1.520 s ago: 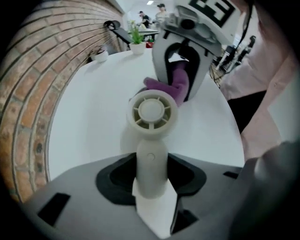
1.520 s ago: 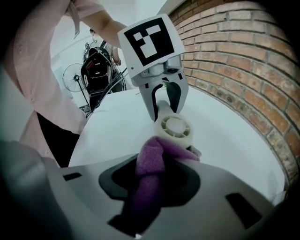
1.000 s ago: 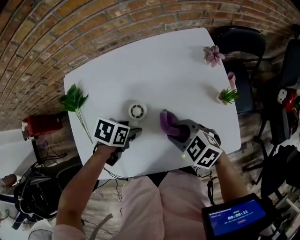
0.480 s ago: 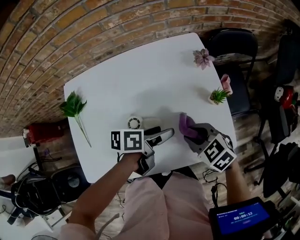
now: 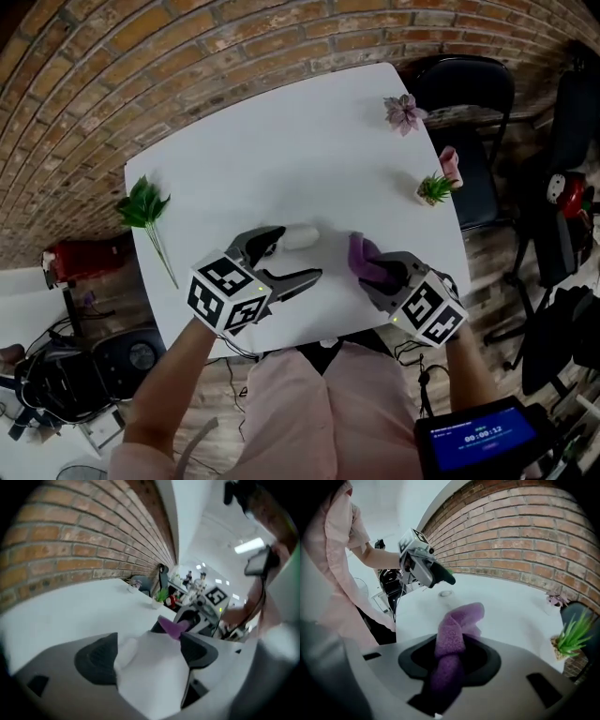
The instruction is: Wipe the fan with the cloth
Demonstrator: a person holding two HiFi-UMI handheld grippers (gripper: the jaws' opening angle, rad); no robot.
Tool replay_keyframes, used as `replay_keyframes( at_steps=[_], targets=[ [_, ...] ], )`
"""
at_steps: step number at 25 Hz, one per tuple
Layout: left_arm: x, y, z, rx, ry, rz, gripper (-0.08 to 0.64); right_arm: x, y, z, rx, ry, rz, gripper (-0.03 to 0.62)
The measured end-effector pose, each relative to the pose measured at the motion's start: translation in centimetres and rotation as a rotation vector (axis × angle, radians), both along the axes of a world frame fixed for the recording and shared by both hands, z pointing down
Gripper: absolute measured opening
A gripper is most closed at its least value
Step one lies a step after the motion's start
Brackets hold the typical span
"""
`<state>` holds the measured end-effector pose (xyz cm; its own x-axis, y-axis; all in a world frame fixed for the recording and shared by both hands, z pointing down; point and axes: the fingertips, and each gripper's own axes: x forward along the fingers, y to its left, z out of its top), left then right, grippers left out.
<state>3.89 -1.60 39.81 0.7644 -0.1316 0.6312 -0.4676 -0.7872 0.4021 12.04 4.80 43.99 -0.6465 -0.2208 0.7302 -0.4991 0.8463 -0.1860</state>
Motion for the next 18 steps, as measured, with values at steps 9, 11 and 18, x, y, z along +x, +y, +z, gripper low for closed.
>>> replay_keyframes(
  at_steps=[9, 11, 18],
  targets=[
    [-6.0, -1.2, 8.0, 0.160, -0.498, 0.411, 0.440, -5.7, 2.3, 0.8, -0.150, -0.085, -0.188, 0.124],
    [-6.1, -1.1, 9.1, 0.150, -0.524, 0.457, 0.440, -6.7, 2.8, 1.3, -0.181, -0.081, -0.227, 0.124],
    [-7.0, -1.1, 11.1, 0.124, -0.608, 0.554, 0.379, -10.3, 2.7, 2.8, -0.272, -0.100, -0.252, 0.124]
  ],
)
